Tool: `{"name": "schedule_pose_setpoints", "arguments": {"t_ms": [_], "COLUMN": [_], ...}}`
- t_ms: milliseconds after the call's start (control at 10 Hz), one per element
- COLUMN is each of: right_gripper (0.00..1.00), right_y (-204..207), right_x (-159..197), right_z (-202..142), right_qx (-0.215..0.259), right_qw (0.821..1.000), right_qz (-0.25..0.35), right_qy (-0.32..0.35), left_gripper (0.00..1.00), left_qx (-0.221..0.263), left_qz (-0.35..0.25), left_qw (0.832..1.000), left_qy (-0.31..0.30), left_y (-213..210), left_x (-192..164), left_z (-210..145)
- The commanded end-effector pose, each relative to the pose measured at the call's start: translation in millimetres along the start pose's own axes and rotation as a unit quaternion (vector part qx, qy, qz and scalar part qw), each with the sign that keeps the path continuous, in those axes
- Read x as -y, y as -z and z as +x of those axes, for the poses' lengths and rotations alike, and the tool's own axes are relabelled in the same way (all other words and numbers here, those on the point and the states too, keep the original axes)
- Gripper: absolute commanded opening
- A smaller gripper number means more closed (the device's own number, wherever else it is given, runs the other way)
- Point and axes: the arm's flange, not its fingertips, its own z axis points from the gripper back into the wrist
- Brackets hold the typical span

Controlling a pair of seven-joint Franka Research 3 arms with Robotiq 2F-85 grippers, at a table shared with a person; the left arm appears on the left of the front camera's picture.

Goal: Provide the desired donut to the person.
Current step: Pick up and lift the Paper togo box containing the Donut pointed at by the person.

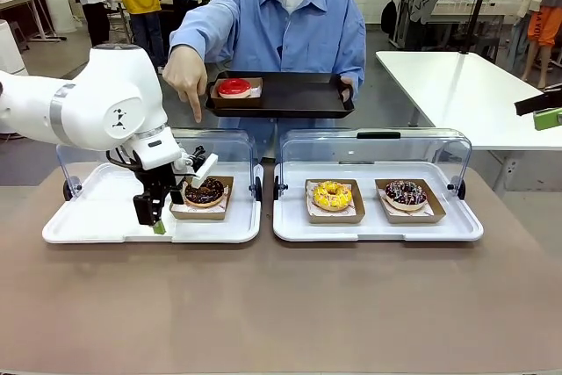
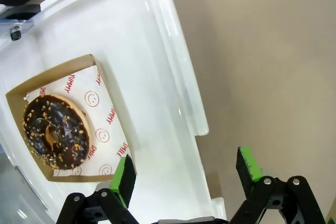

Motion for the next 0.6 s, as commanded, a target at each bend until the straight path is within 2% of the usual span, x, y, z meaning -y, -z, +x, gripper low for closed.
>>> {"name": "schedule_pose_setpoints", "arguments": {"t_ms": [0,500], "right_gripper": [1.0,1.0], "right_y": [0,0], "right_x": [0,0], "right_z": [0,0], "right_qx": [0.01,0.01], "right_qw": [1.0,1.0], "right_qz": [0.002,0.002], "right_qy": [-0.005,-0.005], "left_gripper": [1.0,1.0], "left_qx": [-0.004,-0.031], "left_qz": [0.008,0.019], "left_qw": [1.0,0.998], "left_qy": [-0.02,-0.054], "left_y": [8,21], "left_x": [-14,-33], "left_z": [8,0]}}
